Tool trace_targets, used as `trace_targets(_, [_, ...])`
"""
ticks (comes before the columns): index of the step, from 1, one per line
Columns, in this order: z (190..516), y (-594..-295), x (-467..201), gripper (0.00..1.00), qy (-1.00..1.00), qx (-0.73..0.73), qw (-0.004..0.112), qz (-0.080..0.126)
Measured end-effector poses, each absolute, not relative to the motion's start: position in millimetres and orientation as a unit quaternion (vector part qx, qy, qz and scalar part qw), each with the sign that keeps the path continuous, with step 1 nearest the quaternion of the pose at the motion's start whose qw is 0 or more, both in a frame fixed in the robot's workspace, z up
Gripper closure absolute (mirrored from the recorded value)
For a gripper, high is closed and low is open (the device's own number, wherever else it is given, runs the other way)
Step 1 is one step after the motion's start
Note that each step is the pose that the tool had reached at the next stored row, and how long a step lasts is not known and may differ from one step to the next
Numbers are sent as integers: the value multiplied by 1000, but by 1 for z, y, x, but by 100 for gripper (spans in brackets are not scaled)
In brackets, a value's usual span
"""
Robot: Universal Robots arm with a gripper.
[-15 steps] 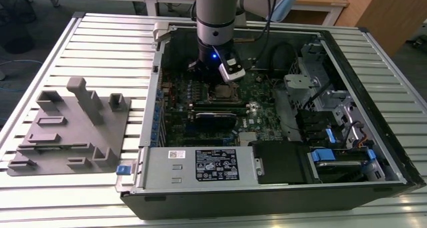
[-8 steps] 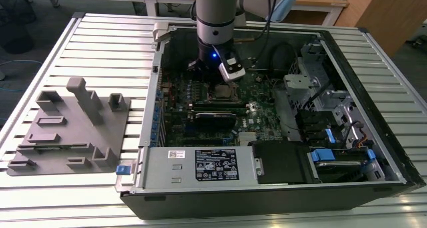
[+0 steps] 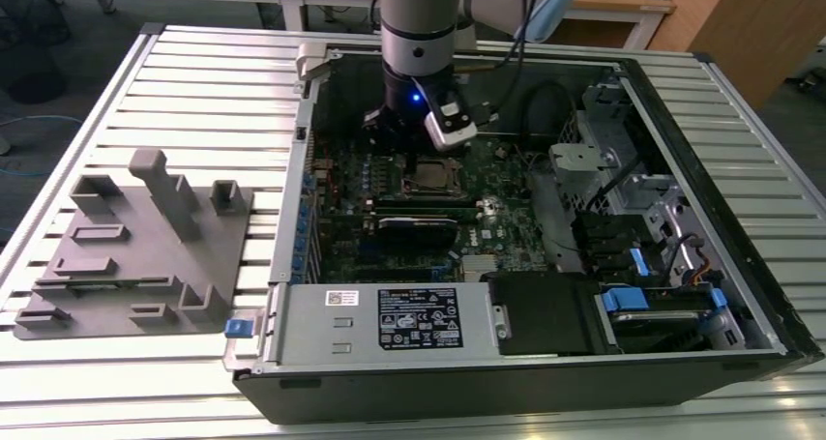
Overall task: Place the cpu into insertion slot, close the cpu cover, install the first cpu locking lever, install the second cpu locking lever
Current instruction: 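Close the cpu cover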
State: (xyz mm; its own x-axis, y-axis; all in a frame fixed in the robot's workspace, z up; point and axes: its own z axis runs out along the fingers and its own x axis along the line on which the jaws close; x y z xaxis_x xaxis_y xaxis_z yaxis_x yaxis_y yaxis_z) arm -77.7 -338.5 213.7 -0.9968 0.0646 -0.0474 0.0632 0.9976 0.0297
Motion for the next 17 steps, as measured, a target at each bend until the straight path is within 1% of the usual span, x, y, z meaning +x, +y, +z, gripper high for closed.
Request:
trace_targets(4, [221,-339,-78,90,999,32,24,14])
trace_targets(12, [221,-338,-76,90,999,32,24,14])
trace_targets(17, [221,-339,-61,90,999,32,24,14])
